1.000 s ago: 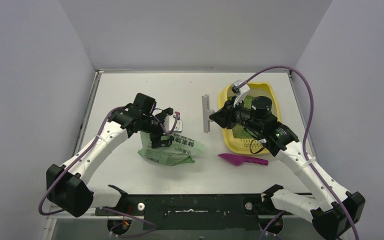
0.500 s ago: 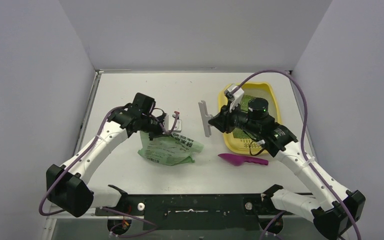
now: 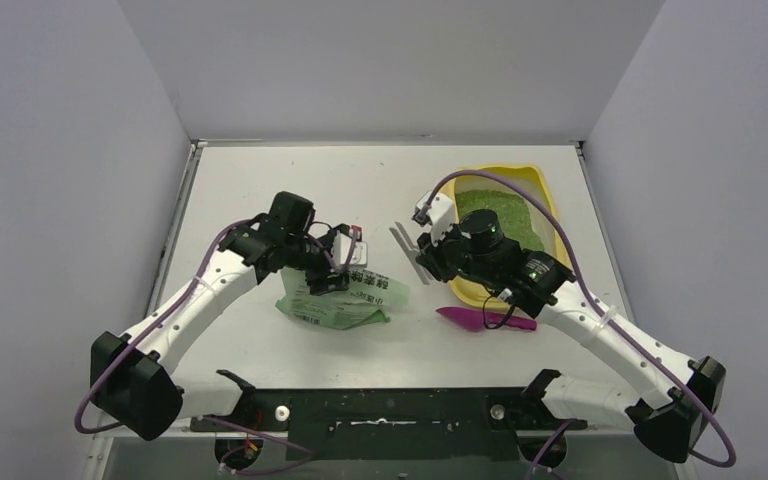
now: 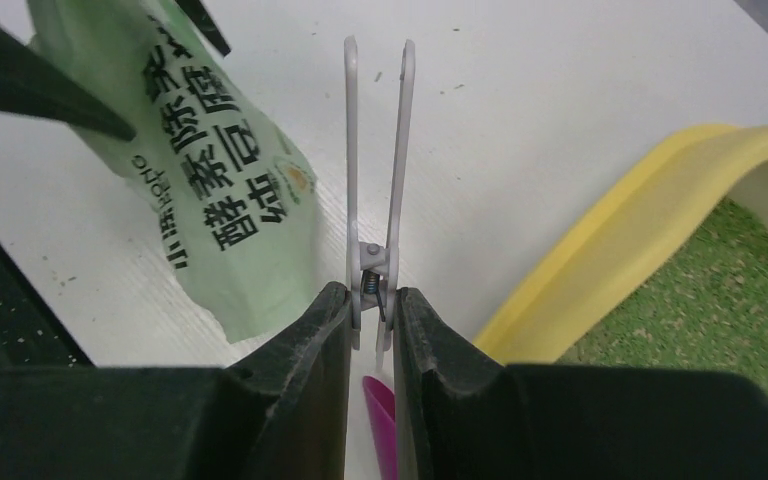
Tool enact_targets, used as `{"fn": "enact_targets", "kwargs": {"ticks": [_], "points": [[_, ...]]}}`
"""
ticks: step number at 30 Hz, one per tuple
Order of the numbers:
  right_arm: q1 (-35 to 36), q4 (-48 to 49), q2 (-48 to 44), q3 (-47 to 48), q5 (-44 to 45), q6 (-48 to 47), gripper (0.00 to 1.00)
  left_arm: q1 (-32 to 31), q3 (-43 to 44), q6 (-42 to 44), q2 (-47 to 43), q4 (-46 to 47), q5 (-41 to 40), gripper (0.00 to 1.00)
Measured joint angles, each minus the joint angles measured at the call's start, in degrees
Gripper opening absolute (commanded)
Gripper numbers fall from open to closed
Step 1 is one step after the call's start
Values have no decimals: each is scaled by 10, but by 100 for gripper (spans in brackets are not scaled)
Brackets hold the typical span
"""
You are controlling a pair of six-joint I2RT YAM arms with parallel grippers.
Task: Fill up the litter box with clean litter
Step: Clamp the cat litter bag at the center of the board.
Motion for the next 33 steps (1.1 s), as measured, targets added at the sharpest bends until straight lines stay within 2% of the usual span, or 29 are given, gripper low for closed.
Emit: {"fn": "enact_targets", "kwargs": {"ticks": [8,12,16,19,22,24,32,33], "points": [[-24,15,-89,-42,93,26,0,-93,-23,20,2,75,-65,65],[-63,21,-134,-62,106,48,0,-138,-23,40,18,101,-101,57],[-93,23,-155,-71,107,64,0,-150,-23,50,47,107,-118,44],[-97,23,-157,-73,105,71,0,-152,-14,51,74,106,-128,23],[-98,23,-157,-75,104,73,0,-153,-1,50,87,104,-132,14],[-98,23,-157,-75,104,74,0,-153,3,47,87,105,-132,0],[-98,23,-149,-78,83,82,0,-157,39,14,87,75,-120,0],[-98,23,-146,-78,80,83,0,-157,43,13,87,72,-118,11]]}}
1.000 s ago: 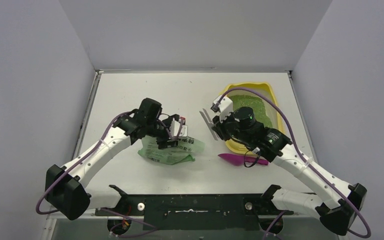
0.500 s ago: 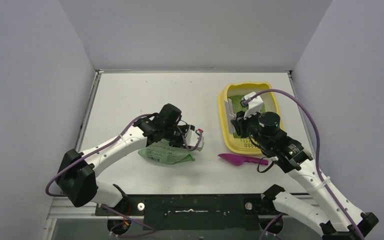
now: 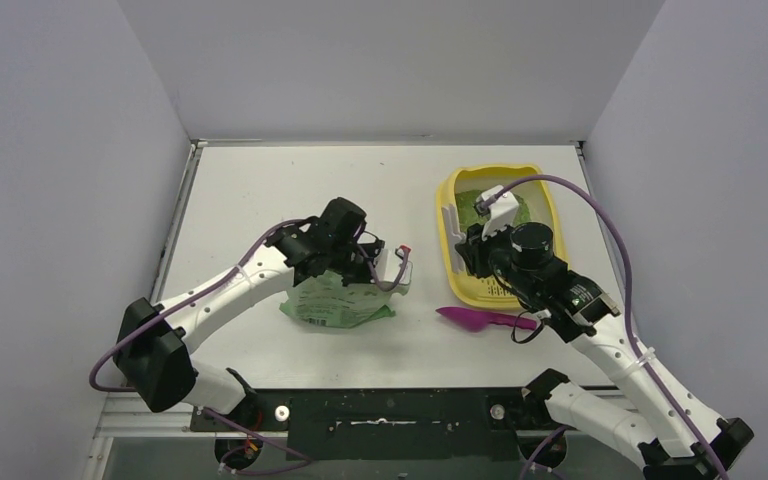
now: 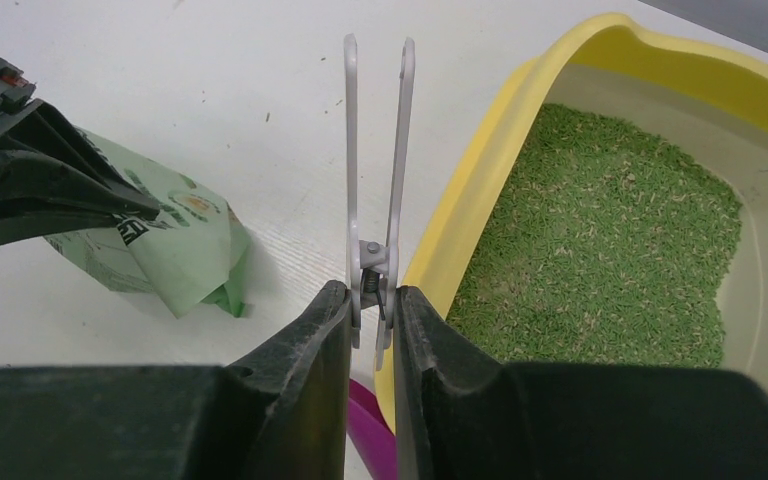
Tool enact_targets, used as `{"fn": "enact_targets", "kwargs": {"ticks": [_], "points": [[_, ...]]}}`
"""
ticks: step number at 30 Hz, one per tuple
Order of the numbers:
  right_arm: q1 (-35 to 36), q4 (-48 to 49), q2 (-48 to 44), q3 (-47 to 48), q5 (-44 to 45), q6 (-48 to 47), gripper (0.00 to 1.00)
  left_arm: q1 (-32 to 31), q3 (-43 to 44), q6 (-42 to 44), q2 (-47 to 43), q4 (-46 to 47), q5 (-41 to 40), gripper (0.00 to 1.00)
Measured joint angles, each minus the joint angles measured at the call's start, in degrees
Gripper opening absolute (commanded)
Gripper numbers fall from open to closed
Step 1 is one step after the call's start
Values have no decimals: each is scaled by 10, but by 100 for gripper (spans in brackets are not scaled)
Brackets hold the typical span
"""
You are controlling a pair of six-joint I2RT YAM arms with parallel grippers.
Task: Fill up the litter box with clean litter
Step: Clamp the cat litter bag at the center of the board.
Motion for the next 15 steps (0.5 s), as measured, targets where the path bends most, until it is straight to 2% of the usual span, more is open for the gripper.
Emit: {"fn": "enact_targets", "kwargs": {"ticks": [1,5,6,11,15], "points": [[0,0,3,0,-3,1,0,0,3,-1,0,-3,3,28],[0,-1,6,0,-10,3,0,-6,7,-4,2,-1,10,50],[0,-2,6,0,-11,3,0,-9,7,-6,3,1,10,52],[0,-7,6,0,-12,3,0,-42,7,-10,28,33,-4,53],[0,-11,2,0,-10,3,0,-64,7,-10,55,69,-27,46]]}}
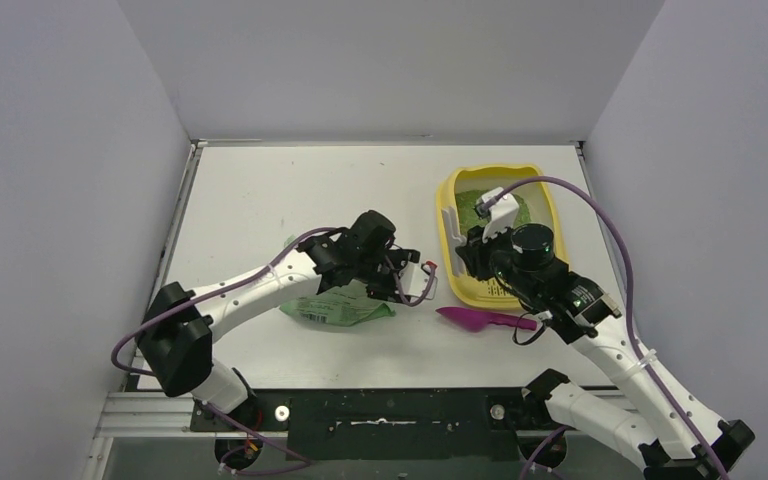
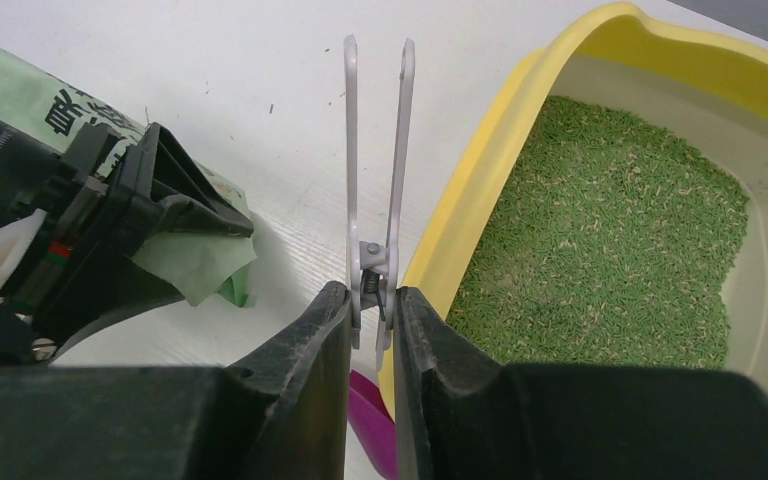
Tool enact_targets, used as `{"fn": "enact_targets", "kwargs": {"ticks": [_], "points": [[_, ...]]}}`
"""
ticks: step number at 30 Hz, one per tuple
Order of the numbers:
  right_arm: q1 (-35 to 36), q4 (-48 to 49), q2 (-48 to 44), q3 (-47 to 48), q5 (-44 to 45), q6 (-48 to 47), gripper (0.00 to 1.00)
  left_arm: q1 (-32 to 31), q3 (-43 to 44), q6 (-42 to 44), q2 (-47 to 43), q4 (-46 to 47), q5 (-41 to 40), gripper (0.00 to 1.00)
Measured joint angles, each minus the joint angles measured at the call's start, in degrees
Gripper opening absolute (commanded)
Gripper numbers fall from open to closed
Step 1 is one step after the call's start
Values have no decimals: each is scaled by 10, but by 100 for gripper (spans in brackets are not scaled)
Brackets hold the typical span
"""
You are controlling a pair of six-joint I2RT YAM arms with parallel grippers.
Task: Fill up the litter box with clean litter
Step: Clamp the cat litter bag at the center of the board.
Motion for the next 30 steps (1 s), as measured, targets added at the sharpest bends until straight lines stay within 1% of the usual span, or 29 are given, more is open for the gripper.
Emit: {"fn": "enact_targets", "kwargs": {"ticks": [1,3,4,6,7,13,14,15,16,17,18,24,27,30], "points": [[0,-1,-2,0,1,0,0,-2,0,0,5,5,-5,43],[0,-2,-7,-2,2,0,0,-4,0,0,12,12,-13,29],[0,-2,-10,-4,3,0,0,-5,0,-1,13,16,-16,24],[0,-2,-15,-9,4,0,0,-5,2,-3,14,21,-22,6],[0,-2,-16,-11,4,1,0,-5,3,-3,15,23,-25,0],[0,-2,-16,-14,4,2,0,-5,16,-4,23,16,-32,0],[0,-2,-16,-14,4,2,0,-5,18,-4,25,15,-32,6],[0,-2,-16,-14,4,2,0,-5,19,-5,26,13,-32,28],[-1,-2,-16,-14,4,2,0,-5,21,-5,27,10,-32,59],[-1,-2,-16,-14,4,2,0,-5,25,-5,28,6,-32,84],[-1,-2,-16,-14,4,2,0,-5,29,-5,28,1,-30,91],[-1,-3,-16,-14,4,3,0,-2,69,-30,14,-43,5,93],[-1,-4,-16,-14,2,4,0,11,69,-47,-28,-57,30,94],[-3,-7,-16,-14,-3,5,0,47,70,-80,-83,-57,58,96]]}}
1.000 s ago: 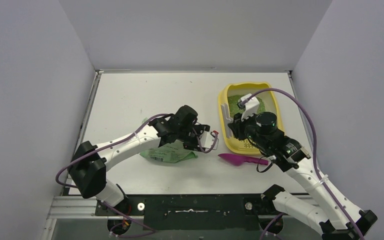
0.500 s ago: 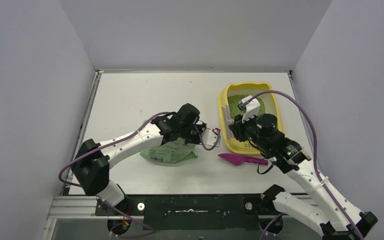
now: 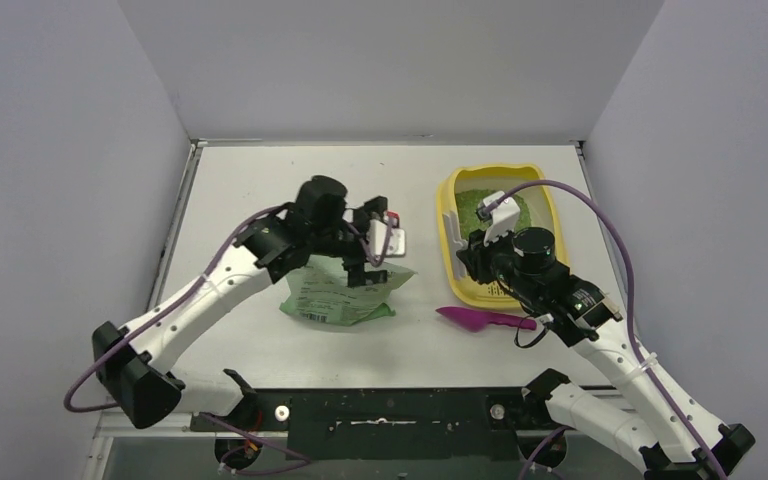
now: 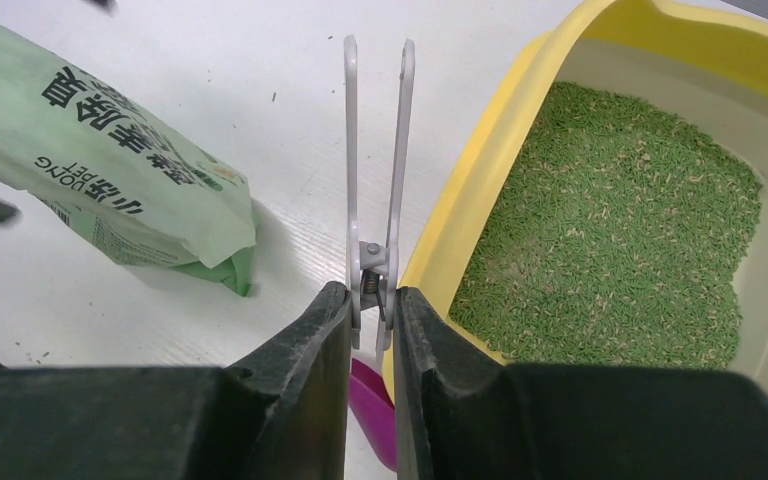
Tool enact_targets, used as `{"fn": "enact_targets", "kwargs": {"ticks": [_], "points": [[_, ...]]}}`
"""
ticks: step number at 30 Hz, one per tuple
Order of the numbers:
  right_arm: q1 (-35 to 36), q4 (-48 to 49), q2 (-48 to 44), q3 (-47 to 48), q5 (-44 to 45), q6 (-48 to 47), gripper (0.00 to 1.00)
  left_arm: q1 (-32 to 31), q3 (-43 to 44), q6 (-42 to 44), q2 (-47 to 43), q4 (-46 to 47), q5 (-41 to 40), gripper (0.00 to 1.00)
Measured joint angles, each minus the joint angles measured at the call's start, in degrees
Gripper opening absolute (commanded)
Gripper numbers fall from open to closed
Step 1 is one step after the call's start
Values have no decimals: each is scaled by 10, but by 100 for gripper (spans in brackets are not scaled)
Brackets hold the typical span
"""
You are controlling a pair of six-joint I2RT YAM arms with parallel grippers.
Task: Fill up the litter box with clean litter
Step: Clamp the cat litter bag at the center of the board.
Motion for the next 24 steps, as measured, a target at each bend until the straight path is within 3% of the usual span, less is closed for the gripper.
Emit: {"fn": "enact_targets", "kwargs": {"ticks": [6,12,20,24], "points": [[-1,-3,4,5,-37,-1,0,116,1,-52,-75,-8,46,96],[-2,-4,48,36,-120,-9,1,146,1,-54,-23,-71,34,96],[7,-16,142,92,-181,-32,1,180,-18,-53,31,-114,-14,76],[18,-23,163,110,-200,-37,1,195,-42,-53,30,-116,-21,73]]}}
